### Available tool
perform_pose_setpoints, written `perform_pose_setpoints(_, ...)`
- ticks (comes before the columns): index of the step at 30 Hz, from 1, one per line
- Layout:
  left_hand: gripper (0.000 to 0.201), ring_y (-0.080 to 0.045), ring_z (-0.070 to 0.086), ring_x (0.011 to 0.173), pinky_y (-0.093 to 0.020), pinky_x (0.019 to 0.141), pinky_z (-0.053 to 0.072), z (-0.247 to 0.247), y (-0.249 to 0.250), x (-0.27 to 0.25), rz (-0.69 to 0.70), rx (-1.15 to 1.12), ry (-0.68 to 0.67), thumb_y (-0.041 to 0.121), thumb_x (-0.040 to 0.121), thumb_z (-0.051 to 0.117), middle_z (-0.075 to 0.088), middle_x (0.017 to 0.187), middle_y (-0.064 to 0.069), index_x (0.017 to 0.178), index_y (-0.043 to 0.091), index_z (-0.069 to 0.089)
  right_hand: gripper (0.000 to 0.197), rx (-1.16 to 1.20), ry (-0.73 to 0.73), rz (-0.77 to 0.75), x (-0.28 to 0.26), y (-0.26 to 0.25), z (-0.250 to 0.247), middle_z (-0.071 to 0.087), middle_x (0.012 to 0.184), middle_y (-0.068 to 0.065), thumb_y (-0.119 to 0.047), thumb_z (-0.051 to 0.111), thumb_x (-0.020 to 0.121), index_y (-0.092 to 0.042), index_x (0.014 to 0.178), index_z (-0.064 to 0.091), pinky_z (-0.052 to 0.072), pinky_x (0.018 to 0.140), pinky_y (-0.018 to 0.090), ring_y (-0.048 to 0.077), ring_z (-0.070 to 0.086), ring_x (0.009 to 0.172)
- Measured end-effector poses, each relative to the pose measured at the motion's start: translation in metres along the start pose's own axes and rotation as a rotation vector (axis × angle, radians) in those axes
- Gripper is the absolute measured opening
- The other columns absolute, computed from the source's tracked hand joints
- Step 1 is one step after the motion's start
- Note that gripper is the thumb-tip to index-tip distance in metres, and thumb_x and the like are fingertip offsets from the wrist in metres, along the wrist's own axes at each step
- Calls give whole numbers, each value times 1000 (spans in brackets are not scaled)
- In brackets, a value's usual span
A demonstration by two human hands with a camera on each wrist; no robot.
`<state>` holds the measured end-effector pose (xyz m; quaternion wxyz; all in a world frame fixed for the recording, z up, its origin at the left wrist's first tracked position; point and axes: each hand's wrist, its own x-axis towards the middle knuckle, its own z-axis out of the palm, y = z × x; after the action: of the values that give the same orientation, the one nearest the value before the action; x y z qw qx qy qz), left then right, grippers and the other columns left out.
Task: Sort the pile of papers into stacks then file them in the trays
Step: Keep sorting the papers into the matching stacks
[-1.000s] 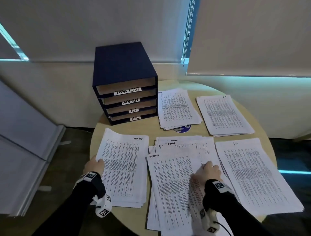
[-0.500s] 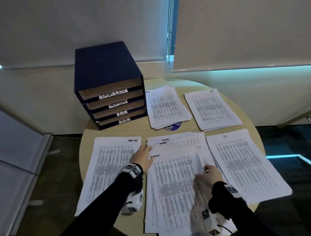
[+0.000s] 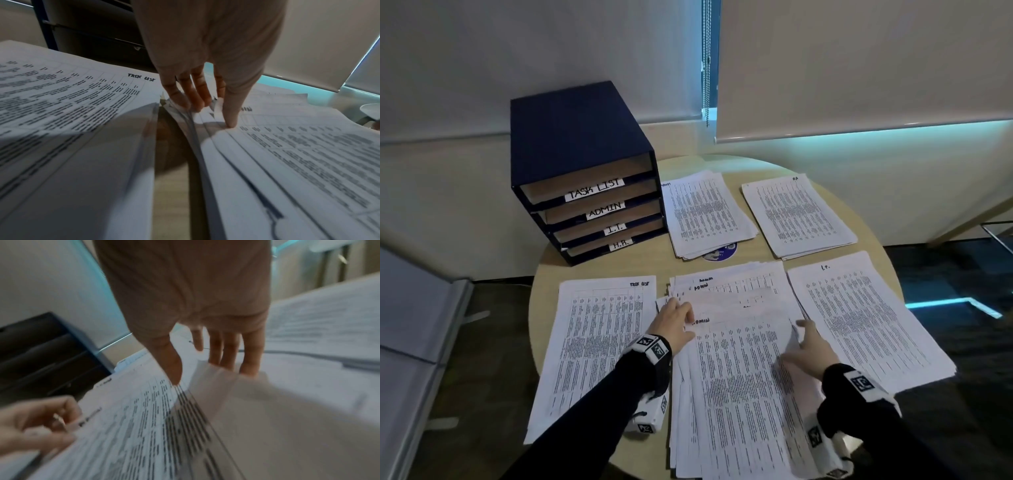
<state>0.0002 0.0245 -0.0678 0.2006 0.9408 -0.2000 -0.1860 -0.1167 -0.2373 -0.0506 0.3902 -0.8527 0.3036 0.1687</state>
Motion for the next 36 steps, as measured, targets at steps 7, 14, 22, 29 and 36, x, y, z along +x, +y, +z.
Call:
perform_pose_setpoints(7, 17, -13, 51, 92, -30, 81, 47, -2, 5, -12, 134, -35, -39, 27, 86, 68, 46, 98, 7, 82, 26, 51, 56, -434, 199, -326, 0, -36, 11, 37, 135, 9, -20, 60, 87, -33, 137, 40, 41, 102, 42, 25, 38, 124)
perform_pose_setpoints(14, 13, -9, 42, 108, -32, 95, 38, -9, 9, -7, 126, 9, 70, 40, 92, 56, 44, 112, 10, 97, 29, 50, 25, -683, 165, -308, 11, -48, 23, 42, 129, 0, -33, 44, 95, -30, 117, 55, 14, 112, 55, 22, 33, 126)
perform_pose_setpoints(22, 33, -17, 46, 112, -33, 95, 40, -20, 8, 12, 50, 175, 3, 24, 90, 60, 48, 121, 2, 120, 22, 47, 19, -662, 64, -402, 8, -48, 20, 61, 114, -7, -26, 43, 98, -29, 110, 57, 25, 105, 49, 20, 49, 114)
perform_pose_setpoints(29, 9, -14, 57, 79, -22, 71, 41, -32, 15, 8, 50, 6, 59, 21, 86, 69, 63, 82, 3, 80, 15, 65, 19, -671, 184, -436, 7, -42, 23, 40, 133, -3, -30, 47, 95, -24, 109, 59, 26, 107, 45, 20, 33, 127)
perform_pose_setpoints(36, 21, -16, 62, 82, -23, 79, 45, -36, 6, 5, 31, -62, 27, 29, 91, 64, 69, 91, -5, 91, 9, 70, 22, -689, 115, -444, 17, -50, 26, 43, 137, -9, -28, 45, 94, -27, 110, 61, 8, 111, 56, 18, 31, 132)
